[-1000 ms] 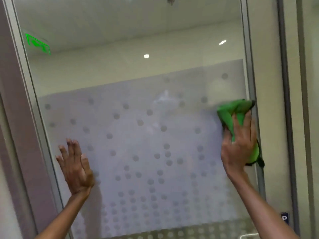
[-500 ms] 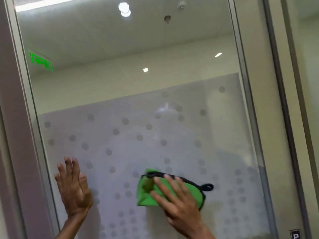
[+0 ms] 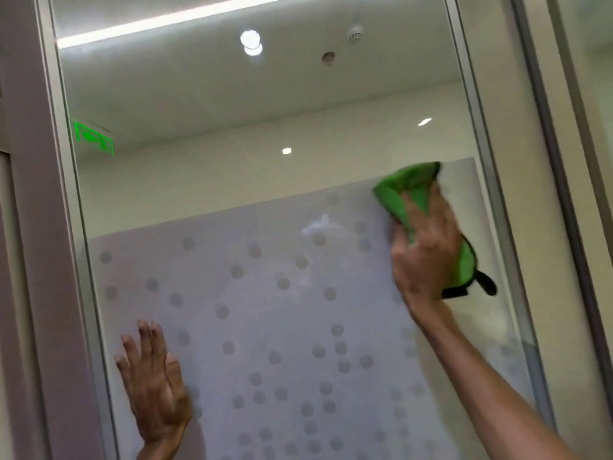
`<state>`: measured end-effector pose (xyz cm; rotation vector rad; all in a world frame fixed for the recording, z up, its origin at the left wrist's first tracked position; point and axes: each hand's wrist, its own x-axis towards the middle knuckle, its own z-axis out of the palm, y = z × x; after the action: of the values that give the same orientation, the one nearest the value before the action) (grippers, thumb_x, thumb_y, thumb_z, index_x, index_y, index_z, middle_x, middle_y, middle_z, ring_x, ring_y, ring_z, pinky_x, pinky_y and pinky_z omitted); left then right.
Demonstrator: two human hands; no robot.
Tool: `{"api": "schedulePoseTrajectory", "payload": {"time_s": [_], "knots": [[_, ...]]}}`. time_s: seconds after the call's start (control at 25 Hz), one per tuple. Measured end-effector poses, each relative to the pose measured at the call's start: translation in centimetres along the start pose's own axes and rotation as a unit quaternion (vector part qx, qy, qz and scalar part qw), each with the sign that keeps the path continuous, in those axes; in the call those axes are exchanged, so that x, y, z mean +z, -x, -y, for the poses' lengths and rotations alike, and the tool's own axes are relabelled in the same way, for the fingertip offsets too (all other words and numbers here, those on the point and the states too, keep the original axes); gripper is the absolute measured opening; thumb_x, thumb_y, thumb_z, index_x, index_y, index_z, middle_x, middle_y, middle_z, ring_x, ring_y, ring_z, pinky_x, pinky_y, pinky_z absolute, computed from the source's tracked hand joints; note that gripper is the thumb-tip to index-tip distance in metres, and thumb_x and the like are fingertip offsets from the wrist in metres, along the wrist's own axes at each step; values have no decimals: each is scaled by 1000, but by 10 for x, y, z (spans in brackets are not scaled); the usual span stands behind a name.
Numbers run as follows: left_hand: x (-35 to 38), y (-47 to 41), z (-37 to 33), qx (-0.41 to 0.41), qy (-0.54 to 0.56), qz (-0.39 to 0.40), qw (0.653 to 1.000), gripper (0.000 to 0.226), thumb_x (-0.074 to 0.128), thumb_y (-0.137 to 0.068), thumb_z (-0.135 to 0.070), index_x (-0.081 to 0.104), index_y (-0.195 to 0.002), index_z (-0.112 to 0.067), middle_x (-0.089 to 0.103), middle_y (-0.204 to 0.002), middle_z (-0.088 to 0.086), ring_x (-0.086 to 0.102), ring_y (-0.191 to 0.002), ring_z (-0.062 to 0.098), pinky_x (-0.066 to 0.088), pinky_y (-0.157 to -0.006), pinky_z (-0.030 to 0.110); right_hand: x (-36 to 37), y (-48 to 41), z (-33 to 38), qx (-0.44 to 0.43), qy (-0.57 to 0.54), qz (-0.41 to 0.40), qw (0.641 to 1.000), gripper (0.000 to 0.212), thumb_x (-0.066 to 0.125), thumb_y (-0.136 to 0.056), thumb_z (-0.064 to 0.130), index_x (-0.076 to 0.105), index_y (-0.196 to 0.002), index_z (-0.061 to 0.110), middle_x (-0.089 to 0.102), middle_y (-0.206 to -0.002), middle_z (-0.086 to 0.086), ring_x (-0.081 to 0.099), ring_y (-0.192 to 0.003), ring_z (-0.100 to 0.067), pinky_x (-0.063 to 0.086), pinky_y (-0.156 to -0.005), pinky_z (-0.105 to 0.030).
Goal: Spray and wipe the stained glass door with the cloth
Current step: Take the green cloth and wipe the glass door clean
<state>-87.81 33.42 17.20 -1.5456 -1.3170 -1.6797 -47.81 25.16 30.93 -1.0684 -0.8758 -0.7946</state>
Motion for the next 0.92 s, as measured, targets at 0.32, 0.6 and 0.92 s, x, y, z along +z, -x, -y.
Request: {"api": "schedulePoseTrajectory", "payload": {"time_s": [0.32, 0.6, 0.92], "knots": [[1, 1, 13, 14, -19, 13, 1000, 61, 23, -105, -31, 28, -158, -3, 21, -168, 11, 12, -158, 35, -3, -128, 41, -5, 170, 9, -342, -6, 207, 916, 60, 61, -84, 11, 59, -142, 28, 40, -161, -7, 34, -151, -33, 28, -124, -48], [3, 3, 12, 10, -17, 8, 1000, 60, 20, -107, -34, 21, -160, -5, 16, -169, 9, 9, -159, 32, 0, -128, 44, -52, 92, -94, -30, 31, 43, 998, 40, 43, -102, 18, 64, -136, 9, 44, -155, -24, 47, -139, -47, 44, -109, -59], [1, 2, 6, 15, -5, 0, 1000, 58, 23, -107, -29, 24, -160, -7, 16, -170, 5, 8, -159, 32, 0, -130, 48, 11, 13, 12, 20, -19, -8, 1000, 46, 51, -98, 27, 59, -142, 23, 37, -163, -11, 36, -148, -35, 32, -121, -46]]}}
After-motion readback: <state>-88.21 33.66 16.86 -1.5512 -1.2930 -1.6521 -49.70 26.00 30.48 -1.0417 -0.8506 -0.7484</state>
